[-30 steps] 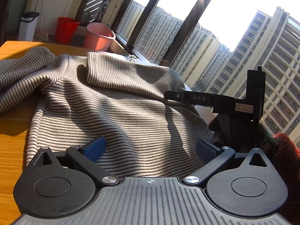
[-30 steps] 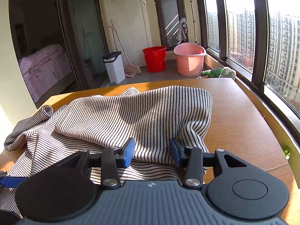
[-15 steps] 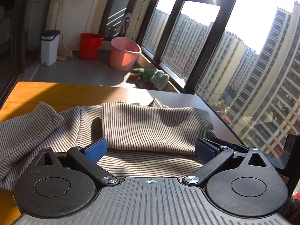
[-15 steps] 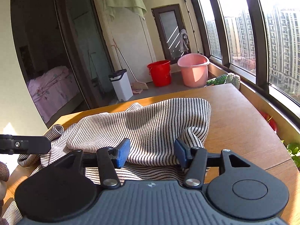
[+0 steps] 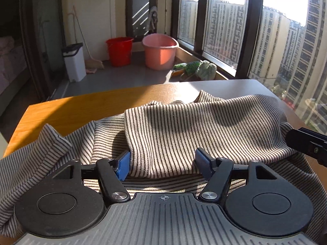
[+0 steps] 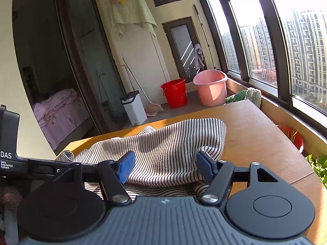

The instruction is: Fold clothes

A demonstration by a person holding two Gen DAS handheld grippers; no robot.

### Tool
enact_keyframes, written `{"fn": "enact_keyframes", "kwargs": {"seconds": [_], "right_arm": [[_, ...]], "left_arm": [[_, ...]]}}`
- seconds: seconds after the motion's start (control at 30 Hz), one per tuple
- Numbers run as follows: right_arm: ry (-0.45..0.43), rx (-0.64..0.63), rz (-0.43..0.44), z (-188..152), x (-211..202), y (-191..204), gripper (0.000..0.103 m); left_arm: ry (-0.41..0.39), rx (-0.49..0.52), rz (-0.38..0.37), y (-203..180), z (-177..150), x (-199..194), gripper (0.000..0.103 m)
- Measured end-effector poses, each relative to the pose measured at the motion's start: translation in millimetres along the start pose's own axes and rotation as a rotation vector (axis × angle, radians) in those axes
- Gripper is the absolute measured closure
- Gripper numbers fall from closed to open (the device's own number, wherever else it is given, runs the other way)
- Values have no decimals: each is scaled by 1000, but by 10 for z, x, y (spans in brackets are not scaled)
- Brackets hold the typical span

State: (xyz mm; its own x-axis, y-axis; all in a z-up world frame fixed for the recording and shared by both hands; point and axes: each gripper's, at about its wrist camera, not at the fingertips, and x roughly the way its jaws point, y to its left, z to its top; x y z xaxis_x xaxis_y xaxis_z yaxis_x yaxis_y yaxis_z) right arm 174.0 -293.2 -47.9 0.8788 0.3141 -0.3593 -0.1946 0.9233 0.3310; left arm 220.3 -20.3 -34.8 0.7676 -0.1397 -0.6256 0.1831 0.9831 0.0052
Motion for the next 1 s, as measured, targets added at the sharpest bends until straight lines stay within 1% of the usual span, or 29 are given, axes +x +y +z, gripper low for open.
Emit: {"fn": "enact_keyframes", "kwargs": {"seconds": [0.03,0.07,0.1,0.17,0.23,0.43,0.53,0.7,1.0], "right_arm": [[-10,10,0,-2,-15,-17,32],[-24,22,-1,-4,-32,-36,32],[-38,34,-1,-6,-50,-57,32],[-68,58,-2,-9,-86,-97,30],[-71,64,-1,-10,-87,-111,26],[-74,78,4,-10,-81,-146,24],[-76,84,7,-10,-78,-163,23],[-80,97,15,-19,-83,-187,20],[-82,135,30,-25,-88,-290,18]], "left_arm": [[-16,19,8,-19,-2,-24,67],[-30,34,16,-34,-2,-46,77],[-39,36,22,-39,3,-64,91],[-58,20,32,-14,20,-105,97],[-82,13,44,22,42,-161,97],[-166,-1,44,118,146,-409,97],[-187,-10,41,143,152,-505,97],[-190,-5,64,176,92,-549,97],[-147,-60,89,444,-27,-521,97]]}}
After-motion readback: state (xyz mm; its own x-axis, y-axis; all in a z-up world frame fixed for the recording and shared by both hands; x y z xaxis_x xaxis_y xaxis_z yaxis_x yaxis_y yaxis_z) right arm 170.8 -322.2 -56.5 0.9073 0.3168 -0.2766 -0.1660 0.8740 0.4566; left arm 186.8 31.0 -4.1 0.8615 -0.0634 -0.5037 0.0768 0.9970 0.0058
